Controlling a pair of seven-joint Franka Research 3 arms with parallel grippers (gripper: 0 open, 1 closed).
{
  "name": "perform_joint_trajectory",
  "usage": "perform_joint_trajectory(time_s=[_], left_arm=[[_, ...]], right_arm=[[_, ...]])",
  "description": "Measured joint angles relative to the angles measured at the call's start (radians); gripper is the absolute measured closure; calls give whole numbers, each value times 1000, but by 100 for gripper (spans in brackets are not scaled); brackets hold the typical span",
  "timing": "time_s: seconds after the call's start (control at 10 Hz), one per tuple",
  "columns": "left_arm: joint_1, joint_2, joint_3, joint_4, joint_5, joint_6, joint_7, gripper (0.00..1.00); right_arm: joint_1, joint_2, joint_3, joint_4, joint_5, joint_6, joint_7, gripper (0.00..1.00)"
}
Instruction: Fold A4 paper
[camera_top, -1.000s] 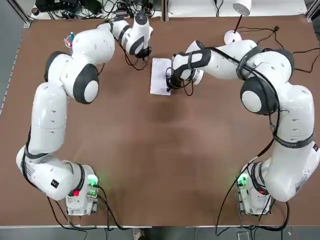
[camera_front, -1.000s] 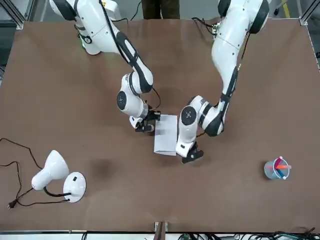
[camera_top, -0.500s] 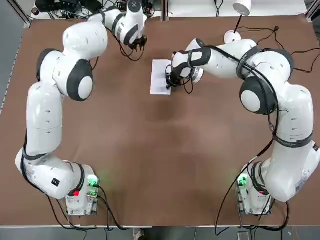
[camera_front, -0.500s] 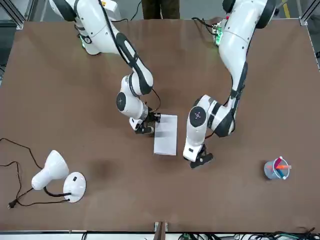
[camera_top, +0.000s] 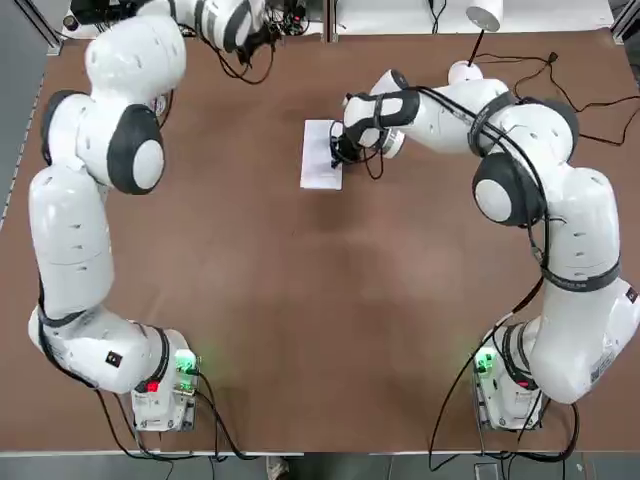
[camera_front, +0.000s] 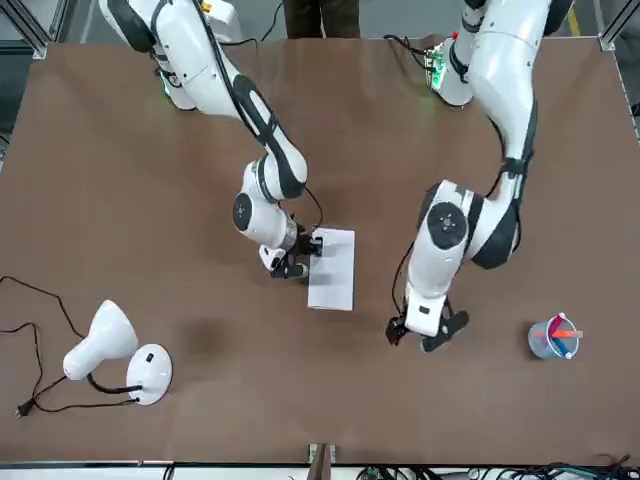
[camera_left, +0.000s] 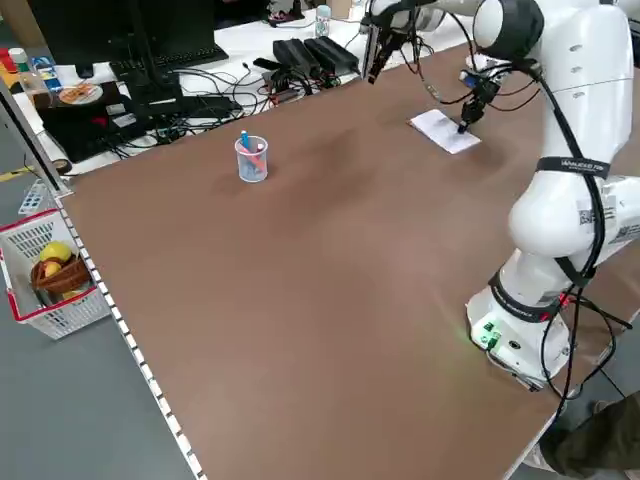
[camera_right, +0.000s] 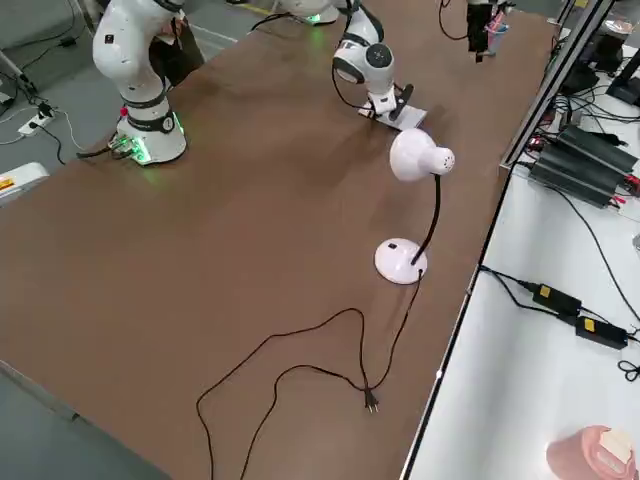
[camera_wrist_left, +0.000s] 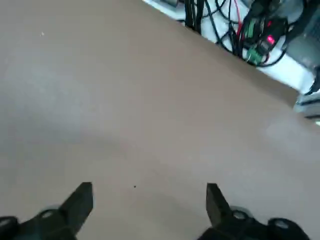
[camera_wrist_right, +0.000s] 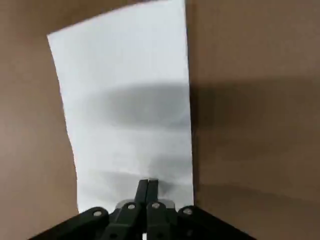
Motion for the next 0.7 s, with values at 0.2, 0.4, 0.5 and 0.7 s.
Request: perform_joint_trajectory(time_s=[0.2, 0.4, 0.5, 0.7], left_arm=[[4, -3, -2, -3, -18, -3, 0, 0], [19, -3, -1, -5, -34, -3, 0, 0], [48, -3, -13, -5, -36, -3, 10, 0], [204, -3, -130, -5, -36, -3, 102, 0]], right_arm=[[-9, 11, -10, 36, 0, 0, -1, 98], [-19, 25, -21, 53, 0, 0, -18, 98], [-25, 33, -23, 62, 0, 0, -27, 98], [-36, 55, -29, 95, 0, 0, -39, 98]])
